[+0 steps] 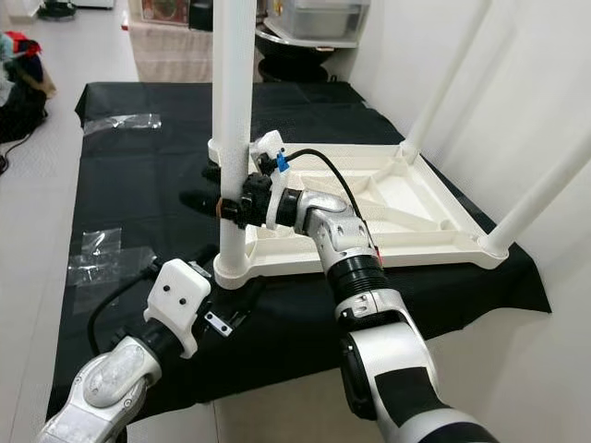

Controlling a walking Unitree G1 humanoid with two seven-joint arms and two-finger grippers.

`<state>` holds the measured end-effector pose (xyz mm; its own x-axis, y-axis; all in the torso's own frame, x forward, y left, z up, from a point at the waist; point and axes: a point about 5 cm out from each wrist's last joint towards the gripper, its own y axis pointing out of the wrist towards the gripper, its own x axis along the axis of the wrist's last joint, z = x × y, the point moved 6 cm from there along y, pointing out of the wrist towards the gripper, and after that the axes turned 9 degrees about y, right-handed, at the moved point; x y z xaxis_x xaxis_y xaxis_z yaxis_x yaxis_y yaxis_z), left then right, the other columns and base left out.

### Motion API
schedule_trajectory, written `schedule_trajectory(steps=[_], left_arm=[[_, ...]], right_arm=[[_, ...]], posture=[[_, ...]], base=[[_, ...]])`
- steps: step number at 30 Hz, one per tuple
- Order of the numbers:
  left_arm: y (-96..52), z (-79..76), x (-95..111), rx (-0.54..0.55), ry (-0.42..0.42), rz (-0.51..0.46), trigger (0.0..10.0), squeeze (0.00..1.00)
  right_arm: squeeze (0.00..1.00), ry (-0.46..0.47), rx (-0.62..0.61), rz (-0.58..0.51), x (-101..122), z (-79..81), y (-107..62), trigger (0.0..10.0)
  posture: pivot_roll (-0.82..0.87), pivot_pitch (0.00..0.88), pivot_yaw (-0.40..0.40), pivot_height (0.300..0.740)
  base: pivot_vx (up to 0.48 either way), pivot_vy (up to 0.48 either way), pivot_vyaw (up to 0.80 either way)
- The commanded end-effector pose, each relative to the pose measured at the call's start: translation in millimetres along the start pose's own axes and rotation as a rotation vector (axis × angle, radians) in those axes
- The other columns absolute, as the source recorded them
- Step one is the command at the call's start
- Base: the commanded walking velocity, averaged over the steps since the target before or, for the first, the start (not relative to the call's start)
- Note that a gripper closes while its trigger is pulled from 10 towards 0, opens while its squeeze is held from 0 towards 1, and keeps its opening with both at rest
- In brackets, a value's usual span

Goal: Building children table

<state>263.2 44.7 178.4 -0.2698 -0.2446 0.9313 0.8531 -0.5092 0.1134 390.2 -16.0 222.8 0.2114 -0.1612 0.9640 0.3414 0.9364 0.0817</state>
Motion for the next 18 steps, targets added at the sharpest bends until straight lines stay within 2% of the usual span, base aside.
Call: schedule_trajectory(steps=[1,2,4,5,6,7,8,9,10,11,13,17,18], left_arm=[[1.2,-2.9,0.4,-0.008,-0.007,-0.001,10.0,0.00],[1.2,-2.9,0.4,-0.008,-0.007,-0.001,10.0,0.00],[1.5,-3.4,0.0,-0.007,-0.009,0.000,10.0,0.00],[1.5,-3.4,0.0,-0.007,-0.009,0.000,10.0,0.00],[1.7,-3.7,-0.9,-0.004,-0.014,0.002,10.0,0.00],[1.7,-3.7,-0.9,-0.004,-0.014,0.002,10.0,0.00],[1.8,-3.7,-1.2,-0.004,-0.015,0.002,10.0,0.00],[2.3,-3.8,-1.2,-0.007,-0.013,0.001,10.0,0.00],[2.6,-3.8,-1.2,-0.010,-0.012,-0.001,10.0,0.00],[2.6,-3.8,-1.2,-0.010,-0.012,-0.001,10.0,0.00],[3.6,-3.5,-1.2,-0.012,-0.009,-0.002,10.0,0.00],[4.4,-2.6,-0.2,-0.009,-0.009,-0.005,10.0,0.00],[4.1,-2.4,-0.4,-0.009,-0.008,-0.005,10.0,0.00]], right_arm=[[0.00,-0.013,-0.104,-0.070,12.0,-9.6,5.3,0.0],[0.00,-0.013,-0.104,-0.070,12.0,-9.6,5.3,0.0],[0.00,-0.016,-0.271,-0.106,13.0,-25.8,7.0,0.0],[0.00,-0.016,-0.271,-0.106,13.0,-25.8,7.0,0.0],[0.00,-0.033,-0.607,-0.151,13.0,-56.7,-4.4,0.0],[0.00,-0.033,-0.607,-0.151,13.0,-56.7,-4.4,0.0],[0.00,-0.053,-0.730,-0.162,13.3,-66.6,-12.0,0.0],[0.00,-0.073,-0.913,-0.188,13.6,-78.4,-27.5,0.0],[0.00,-0.087,-1.020,-0.205,14.0,-83.8,-38.3,0.0],[0.00,-0.087,-1.020,-0.205,14.0,-83.8,-38.3,0.0],[0.00,-0.070,-1.144,-0.265,14.2,-83.4,-51.5,0.0],[0.00,-0.038,-1.229,-0.311,12.8,-75.6,-55.2,0.0],[0.00,-0.031,-1.248,-0.324,13.2,-71.5,-52.8,0.3]], posture=[[0.09,0.035,-0.127,0.740],[0.09,0.035,-0.127,0.740],[0.09,0.033,-0.128,0.740],[0.09,0.033,-0.128,0.740],[0.08,0.034,-0.125,0.740],[0.08,0.034,-0.125,0.740],[0.08,0.034,-0.125,0.740],[0.07,0.033,-0.124,0.740],[0.07,0.033,-0.124,0.740],[0.07,0.033,-0.124,0.740],[0.07,0.033,-0.123,0.740],[0.08,0.031,-0.123,0.740],[0.08,0.029,-0.124,0.740]], base=[[0.000,0.000,0.00],[0.000,0.000,0.00],[0.000,0.000,0.00],[0.000,0.000,0.00],[0.000,0.000,0.00],[0.000,0.000,0.00],[0.000,0.000,0.00],[0.000,0.000,0.00],[0.000,0.000,0.00],[0.000,0.000,0.00],[0.000,0.000,0.00],[0.000,0.000,0.00],[0.000,0.000,0.00]])
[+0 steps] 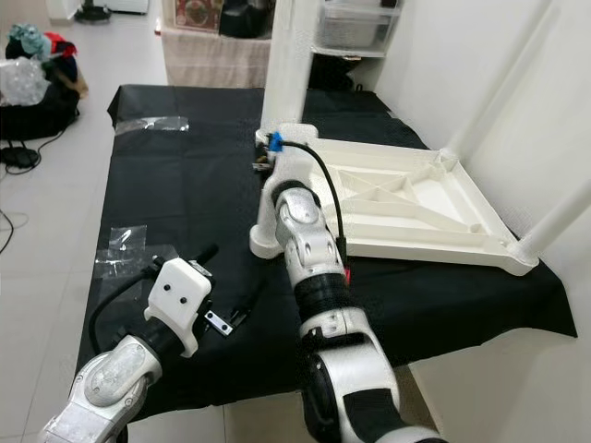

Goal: Building children table

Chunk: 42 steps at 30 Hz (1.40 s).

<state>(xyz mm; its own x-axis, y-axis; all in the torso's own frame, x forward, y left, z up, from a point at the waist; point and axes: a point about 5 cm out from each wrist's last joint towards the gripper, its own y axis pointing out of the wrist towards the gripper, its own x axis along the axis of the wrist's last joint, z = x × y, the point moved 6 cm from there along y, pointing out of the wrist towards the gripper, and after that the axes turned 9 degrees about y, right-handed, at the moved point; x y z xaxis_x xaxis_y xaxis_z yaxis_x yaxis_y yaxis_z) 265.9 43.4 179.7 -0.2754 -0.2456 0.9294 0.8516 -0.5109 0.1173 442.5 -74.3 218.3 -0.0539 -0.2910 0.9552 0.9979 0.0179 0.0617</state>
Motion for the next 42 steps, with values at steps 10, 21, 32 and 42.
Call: schedule_trajectory(steps=[10,21,32,42], left_arm=[[-0.5,-2.9,-3.7,-0.002,-0.015,0.006,10.0,0.00],[-2.8,-3.7,-11.4,-0.007,-0.018,0.028,10.0,0.00],[-5.3,-3.5,-25.0,-0.007,-0.021,0.066,10.0,0.00],[-8.4,-2.1,-40.3,0.027,-0.067,0.123,10.0,0.00]], right_arm=[[1.00,0.021,0.049,-0.051,0.6,10.9,-4.8,10.0],[0.00,-0.131,0.066,-0.121,-13.6,-18.8,-35.5,10.0],[0.00,-0.111,0.237,-0.017,-53.2,-42.8,-79.8,10.0],[0.00,-0.120,0.218,0.043,-69.4,-49.9,-103.7,10.0]], posture=[[0.08,0.024,-0.126,0.740],[0.07,0.010,-0.114,0.740],[0.06,0.000,-0.098,0.740],[0.04,0.000,-0.083,0.740]], base=[[0.000,0.000,0.00],[0.000,0.000,0.00],[0.000,0.000,0.00],[0.000,0.000,0.00]])
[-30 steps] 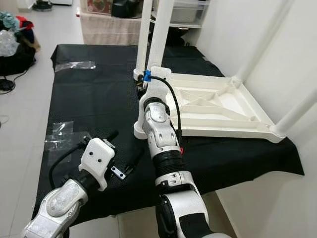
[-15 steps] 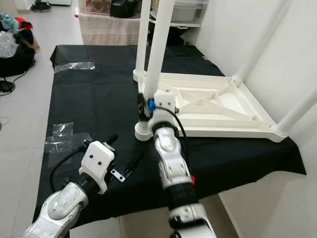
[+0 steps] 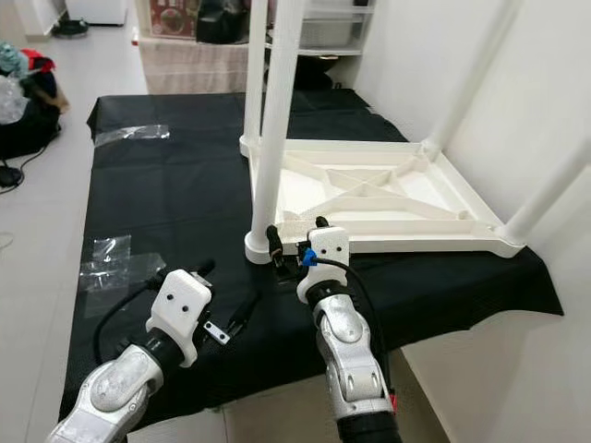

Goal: Building children table

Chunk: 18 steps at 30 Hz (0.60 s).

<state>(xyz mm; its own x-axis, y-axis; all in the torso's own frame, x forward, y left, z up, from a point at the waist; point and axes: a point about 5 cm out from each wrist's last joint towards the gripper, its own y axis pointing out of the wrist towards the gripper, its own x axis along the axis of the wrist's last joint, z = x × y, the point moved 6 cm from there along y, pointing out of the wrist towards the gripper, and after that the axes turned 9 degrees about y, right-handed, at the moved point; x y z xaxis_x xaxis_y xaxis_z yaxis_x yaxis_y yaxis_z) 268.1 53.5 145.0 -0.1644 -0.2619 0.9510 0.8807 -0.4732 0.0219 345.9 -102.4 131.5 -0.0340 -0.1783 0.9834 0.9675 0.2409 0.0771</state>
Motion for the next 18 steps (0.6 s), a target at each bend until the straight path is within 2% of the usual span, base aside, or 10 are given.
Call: schedule_trajectory(steps=[1,9,18], left_arm=[[-0.5,0.8,-5.0,0.013,-0.024,0.017,10.0,0.00],[2.5,4.2,-14.2,0.038,-0.060,0.047,10.0,0.00],[0.9,8.3,-22.0,0.067,-0.071,0.075,10.0,0.00]], right_arm=[[0.00,-0.007,-0.005,0.007,0.0,-1.0,-1.7,10.0],[0.00,-0.033,0.012,0.021,-0.1,1.6,-6.8,10.0],[0.00,-0.049,0.026,0.073,-10.0,5.9,-7.5,10.0]], posture=[[0.04,0.000,-0.083,0.740],[0.04,0.000,-0.078,0.740],[0.04,0.000,-0.083,0.740]], base=[[0.000,0.000,0.00],[0.000,0.000,-0.79],[0.000,0.000,0.00]])
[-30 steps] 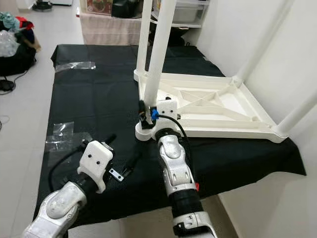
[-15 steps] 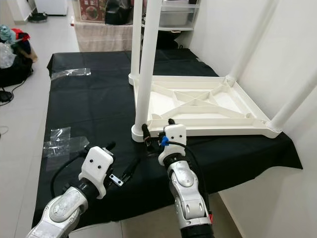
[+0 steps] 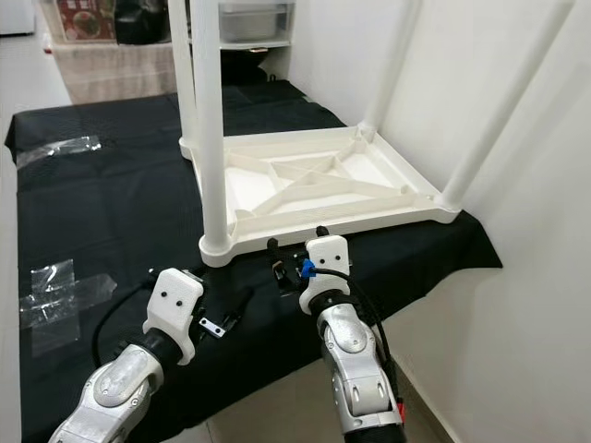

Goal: Building children table

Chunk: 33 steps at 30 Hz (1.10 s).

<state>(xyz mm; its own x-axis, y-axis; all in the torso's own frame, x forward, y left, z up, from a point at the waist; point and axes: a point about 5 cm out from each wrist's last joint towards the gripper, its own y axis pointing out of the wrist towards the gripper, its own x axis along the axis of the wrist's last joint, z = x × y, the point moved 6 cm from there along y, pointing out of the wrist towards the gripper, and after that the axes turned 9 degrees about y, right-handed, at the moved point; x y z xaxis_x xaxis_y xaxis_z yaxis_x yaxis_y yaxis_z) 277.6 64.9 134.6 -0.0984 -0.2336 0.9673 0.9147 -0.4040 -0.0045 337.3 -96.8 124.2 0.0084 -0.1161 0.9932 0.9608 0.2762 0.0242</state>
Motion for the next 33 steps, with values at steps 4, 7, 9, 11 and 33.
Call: schedule_trajectory(steps=[4,7,9,11,33], left_arm=[[-1.8,-4.1,-9.1,-0.013,-0.011,0.028,10.0,0.00],[-1.4,-6.1,-12.0,-0.023,-0.009,0.035,10.0,0.00],[-1.3,-6.0,-14.0,-0.023,-0.002,0.043,10.0,0.00],[-1.1,-6.2,-15.0,-0.024,-0.001,0.047,10.0,0.00],[0.4,-3.9,-17.1,-0.009,-0.057,0.059,10.0,0.00]], right_arm=[[0.00,0.004,0.002,0.028,-4.7,0.2,-0.4,10.0],[0.00,0.003,0.000,0.039,-6.5,0.1,-0.6,10.0],[0.00,0.002,-0.003,0.045,-7.6,-0.4,-0.4,10.0],[0.00,0.004,-0.002,0.047,-8.0,-0.2,-0.3,10.0],[0.00,-0.036,0.071,-0.010,17.2,1.0,17.1,10.0]], posture=[[0.04,0.000,-0.082,0.740],[0.04,0.000,-0.081,0.740],[0.04,0.000,-0.083,0.740],[0.04,0.000,-0.083,0.740],[0.04,0.002,-0.083,0.740]], base=[[0.000,-0.269,0.00],[0.000,-0.427,0.00],[0.000,-0.442,0.00],[0.000,-0.442,0.00],[0.000,-0.219,0.00]])
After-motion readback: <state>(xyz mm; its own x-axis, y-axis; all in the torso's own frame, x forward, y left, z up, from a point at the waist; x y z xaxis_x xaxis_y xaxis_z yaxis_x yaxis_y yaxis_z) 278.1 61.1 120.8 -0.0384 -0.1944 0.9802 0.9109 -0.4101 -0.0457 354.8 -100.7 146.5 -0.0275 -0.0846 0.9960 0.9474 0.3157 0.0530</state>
